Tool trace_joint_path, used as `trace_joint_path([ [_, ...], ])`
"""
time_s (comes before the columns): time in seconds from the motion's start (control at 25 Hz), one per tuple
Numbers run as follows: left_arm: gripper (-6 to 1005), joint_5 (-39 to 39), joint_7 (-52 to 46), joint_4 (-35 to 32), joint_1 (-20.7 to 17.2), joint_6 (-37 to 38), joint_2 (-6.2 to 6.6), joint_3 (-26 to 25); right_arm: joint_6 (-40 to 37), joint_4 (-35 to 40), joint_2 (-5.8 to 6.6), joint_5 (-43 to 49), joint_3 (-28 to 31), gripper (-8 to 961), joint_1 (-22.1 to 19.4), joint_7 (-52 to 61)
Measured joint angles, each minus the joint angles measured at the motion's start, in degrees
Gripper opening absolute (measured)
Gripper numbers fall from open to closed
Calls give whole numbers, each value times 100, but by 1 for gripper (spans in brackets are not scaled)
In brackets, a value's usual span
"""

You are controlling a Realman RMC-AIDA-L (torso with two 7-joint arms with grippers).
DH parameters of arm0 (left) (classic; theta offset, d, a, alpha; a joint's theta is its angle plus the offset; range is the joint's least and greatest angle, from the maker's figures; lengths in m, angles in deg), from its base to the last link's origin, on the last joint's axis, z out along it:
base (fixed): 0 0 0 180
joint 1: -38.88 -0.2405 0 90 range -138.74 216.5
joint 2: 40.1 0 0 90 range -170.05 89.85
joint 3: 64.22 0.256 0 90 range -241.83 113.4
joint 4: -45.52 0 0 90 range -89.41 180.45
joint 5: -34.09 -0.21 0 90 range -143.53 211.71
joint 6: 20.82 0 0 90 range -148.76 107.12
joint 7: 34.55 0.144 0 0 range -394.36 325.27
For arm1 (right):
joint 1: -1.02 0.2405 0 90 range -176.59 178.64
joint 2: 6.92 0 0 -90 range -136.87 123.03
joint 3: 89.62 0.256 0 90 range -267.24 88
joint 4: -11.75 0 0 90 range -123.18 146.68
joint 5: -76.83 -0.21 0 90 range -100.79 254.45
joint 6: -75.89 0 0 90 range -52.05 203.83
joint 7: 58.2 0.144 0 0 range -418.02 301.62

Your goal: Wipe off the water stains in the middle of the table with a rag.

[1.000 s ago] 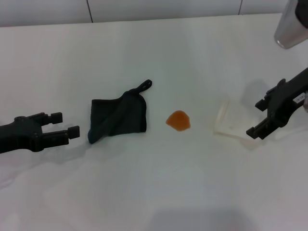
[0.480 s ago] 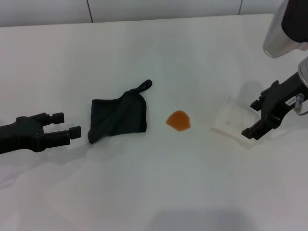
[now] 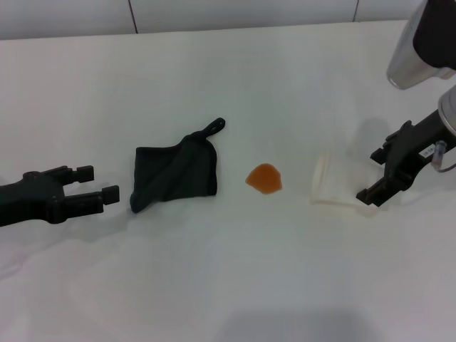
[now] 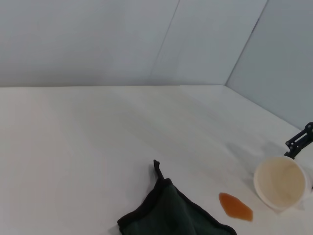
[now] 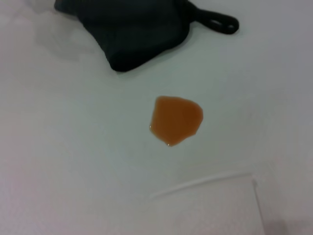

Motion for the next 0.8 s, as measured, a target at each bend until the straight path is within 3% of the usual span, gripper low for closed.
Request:
trace_joint_path([
  [0.8,830,0,0,0,25,-17,-9,-12,441,-80,-8,-10,-684,849,-22,-22],
])
